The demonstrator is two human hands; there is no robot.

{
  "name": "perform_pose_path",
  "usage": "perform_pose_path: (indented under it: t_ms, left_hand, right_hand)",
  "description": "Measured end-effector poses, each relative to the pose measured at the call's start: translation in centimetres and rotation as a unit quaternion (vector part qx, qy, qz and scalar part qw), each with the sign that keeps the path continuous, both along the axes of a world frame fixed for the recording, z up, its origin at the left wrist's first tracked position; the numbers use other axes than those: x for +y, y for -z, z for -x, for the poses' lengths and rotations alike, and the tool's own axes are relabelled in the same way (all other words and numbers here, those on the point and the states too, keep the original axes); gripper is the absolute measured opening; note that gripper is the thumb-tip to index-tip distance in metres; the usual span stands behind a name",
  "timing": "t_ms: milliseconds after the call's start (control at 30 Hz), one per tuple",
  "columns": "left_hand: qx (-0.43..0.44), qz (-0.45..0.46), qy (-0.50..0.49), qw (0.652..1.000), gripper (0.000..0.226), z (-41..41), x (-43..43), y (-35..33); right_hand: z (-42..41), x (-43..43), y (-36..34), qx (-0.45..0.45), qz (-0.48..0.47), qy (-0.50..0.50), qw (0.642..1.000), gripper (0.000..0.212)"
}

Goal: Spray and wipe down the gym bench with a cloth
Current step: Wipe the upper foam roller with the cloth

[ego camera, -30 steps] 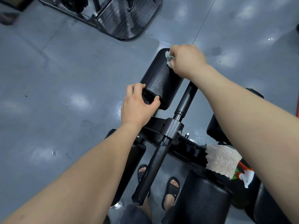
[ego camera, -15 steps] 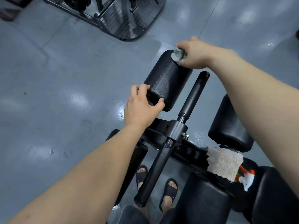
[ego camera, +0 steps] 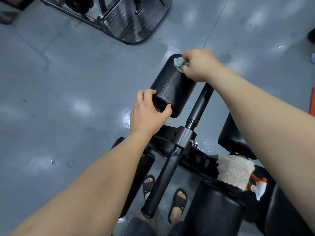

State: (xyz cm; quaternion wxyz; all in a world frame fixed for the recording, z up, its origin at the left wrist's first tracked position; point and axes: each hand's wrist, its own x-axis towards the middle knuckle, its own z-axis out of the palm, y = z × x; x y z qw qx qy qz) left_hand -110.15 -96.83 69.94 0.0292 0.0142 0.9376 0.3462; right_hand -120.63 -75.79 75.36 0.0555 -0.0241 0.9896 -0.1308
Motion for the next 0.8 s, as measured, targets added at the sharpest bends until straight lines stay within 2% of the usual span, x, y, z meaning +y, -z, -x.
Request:
perform_pose_path:
  t_ms: [167, 567, 800]
  left_hand:
    - [-0.005, -0.006, -0.006, 1.0, 0.058, 0.0, 0.0, -0.1]
    - [-0.025, -0.014, -0.021, 0.999, 0.048, 0.0, -0.1, 0.0]
    - [-0.049, -0.001, -0.047, 0.998, 0.048, 0.3, -0.2, 0.2]
  right_hand:
    - [-0.7, -0.4, 0.3, -0.005, -0.006, -0.029, 1.0, 0.006]
    - [-3.5, -2.0, 0.2, -0.054, 0.019, -0.066, 0.996, 0.01]
    - [-6.0, -3.2, -0.1, -0.038, 0.037, -0.1, 0.994, 0.014]
